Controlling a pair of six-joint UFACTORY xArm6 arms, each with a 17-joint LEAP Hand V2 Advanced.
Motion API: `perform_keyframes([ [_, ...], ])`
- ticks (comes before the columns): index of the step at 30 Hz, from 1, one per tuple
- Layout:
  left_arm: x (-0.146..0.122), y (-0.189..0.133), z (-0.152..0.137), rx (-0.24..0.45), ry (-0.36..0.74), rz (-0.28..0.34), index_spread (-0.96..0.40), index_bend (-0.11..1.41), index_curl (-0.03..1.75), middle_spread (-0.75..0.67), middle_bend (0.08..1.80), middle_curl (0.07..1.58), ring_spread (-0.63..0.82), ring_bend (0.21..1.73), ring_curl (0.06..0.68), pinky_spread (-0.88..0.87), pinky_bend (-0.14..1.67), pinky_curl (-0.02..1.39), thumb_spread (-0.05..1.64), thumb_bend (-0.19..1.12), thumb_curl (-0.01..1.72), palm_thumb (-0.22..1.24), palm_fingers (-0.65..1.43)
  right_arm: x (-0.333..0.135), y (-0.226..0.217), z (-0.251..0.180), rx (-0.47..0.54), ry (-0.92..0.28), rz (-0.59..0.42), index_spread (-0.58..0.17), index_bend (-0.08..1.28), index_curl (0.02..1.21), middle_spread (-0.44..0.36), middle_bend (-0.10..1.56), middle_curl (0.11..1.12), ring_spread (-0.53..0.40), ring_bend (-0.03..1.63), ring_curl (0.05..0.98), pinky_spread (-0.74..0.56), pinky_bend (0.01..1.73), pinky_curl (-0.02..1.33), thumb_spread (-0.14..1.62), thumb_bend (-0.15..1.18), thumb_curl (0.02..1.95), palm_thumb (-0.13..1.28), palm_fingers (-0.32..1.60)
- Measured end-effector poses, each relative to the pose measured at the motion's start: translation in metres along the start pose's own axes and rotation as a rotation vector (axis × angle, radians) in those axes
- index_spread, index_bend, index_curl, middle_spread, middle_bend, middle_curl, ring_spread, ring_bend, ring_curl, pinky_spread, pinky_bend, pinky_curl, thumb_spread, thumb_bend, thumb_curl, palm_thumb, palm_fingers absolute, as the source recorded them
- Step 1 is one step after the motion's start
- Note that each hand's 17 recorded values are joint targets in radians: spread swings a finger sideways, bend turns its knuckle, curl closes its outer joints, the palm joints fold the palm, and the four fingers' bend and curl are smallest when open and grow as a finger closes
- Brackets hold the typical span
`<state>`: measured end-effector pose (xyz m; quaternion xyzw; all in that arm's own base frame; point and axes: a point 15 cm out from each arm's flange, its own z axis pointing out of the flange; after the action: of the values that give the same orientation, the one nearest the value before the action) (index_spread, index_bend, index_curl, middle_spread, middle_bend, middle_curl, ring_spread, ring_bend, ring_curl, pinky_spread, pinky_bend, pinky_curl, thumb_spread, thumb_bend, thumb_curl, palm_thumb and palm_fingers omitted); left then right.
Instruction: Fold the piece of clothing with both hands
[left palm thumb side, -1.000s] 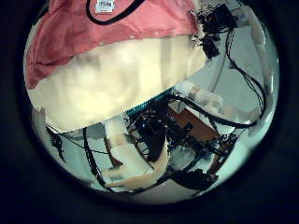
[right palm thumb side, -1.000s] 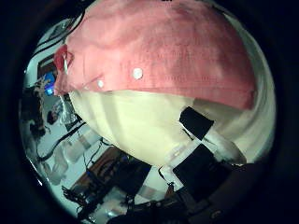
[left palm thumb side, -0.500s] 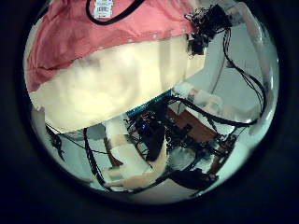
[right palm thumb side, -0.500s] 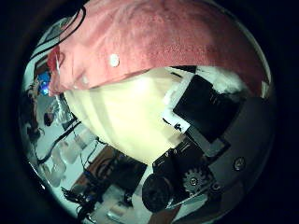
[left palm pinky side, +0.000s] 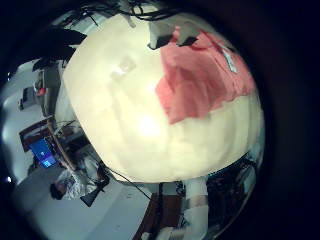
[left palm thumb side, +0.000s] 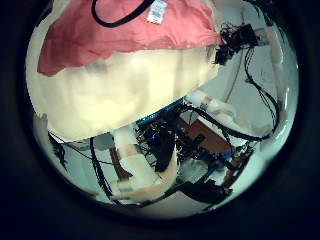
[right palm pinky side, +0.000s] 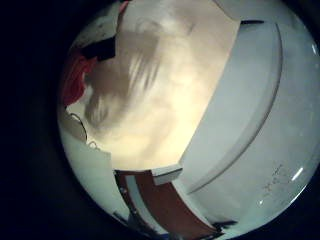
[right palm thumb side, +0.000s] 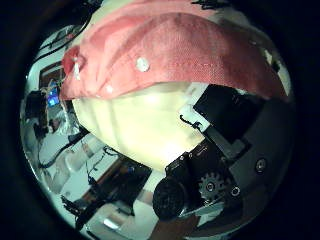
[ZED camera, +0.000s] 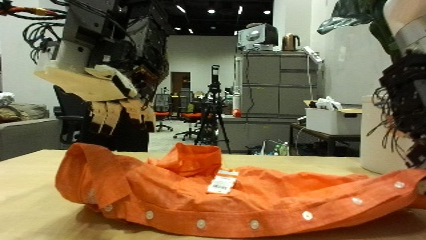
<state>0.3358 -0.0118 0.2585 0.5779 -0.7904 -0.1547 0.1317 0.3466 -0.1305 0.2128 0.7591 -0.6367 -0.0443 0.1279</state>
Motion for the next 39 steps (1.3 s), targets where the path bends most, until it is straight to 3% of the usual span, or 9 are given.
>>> perform_keyframes([
  [8, -0.013, 0.012, 0.004, 0.011, 0.037, -0.010, 0.05, 0.15, 0.27, 0.39, 0.18, 0.25, 0.60, 0.35, 0.230, 0.60, 0.25, 0.32, 0.94, -0.03, 0.30, 0.14, -0.05, -0.007, 0.027, -0.065, 0.117, 0.048, -0.002, -0.298, 1.02, 0.81, -0.167, 1.23, 0.81, -0.226, 1.34, 0.694, -0.30, 1.23, 0.75, 1.09, 0.05, 0.67, 1.13, 1.06],
  [16, -0.019, 0.028, 0.018, 0.012, 0.060, -0.025, 0.05, 0.15, 0.27, 0.39, 0.18, 0.26, 0.60, 0.35, 0.231, 0.59, 0.25, 0.32, 0.95, -0.03, 0.30, 0.13, -0.05, -0.074, 0.016, -0.117, 0.197, 0.057, -0.127, -0.290, 1.02, 0.83, -0.170, 1.23, 0.83, -0.235, 1.34, 0.716, -0.29, 1.23, 0.79, 1.12, 0.03, 0.72, 1.13, 1.05],
  [26, -0.027, 0.039, 0.026, 0.010, 0.075, -0.049, 0.05, 0.15, 0.27, 0.39, 0.18, 0.26, 0.60, 0.35, 0.229, 0.58, 0.26, 0.32, 0.95, -0.03, 0.30, 0.13, -0.04, -0.205, -0.011, -0.186, 0.294, 0.093, -0.350, -0.293, 1.01, 0.85, -0.175, 1.20, 0.86, -0.237, 1.33, 0.734, -0.28, 1.22, 0.82, 1.13, 0.00, 0.78, 1.12, 1.05],
  [30, -0.041, 0.047, 0.025, 0.023, 0.094, -0.084, 0.05, 0.15, 0.27, 0.39, 0.18, 0.26, 0.60, 0.36, 0.229, 0.57, 0.27, 0.32, 0.95, -0.03, 0.30, 0.13, -0.04, -0.270, -0.036, -0.193, 0.278, 0.078, -0.449, -0.291, 1.01, 0.86, -0.177, 1.20, 0.87, -0.238, 1.32, 0.739, -0.28, 1.22, 0.82, 1.13, 0.00, 0.80, 1.11, 1.06],
  [39, -0.065, 0.075, 0.036, 0.049, 0.165, -0.144, 0.07, 0.15, 0.26, 0.38, 0.18, 0.26, 0.59, 0.37, 0.232, 0.57, 0.28, 0.32, 0.98, -0.02, 0.30, 0.14, -0.04, -0.378, -0.088, -0.154, 0.158, 0.032, -0.598, -0.300, 0.99, 0.87, -0.179, 1.18, 0.89, -0.242, 1.32, 0.748, -0.29, 1.19, 0.84, 1.16, -0.02, 0.80, 1.05, 1.04],
])
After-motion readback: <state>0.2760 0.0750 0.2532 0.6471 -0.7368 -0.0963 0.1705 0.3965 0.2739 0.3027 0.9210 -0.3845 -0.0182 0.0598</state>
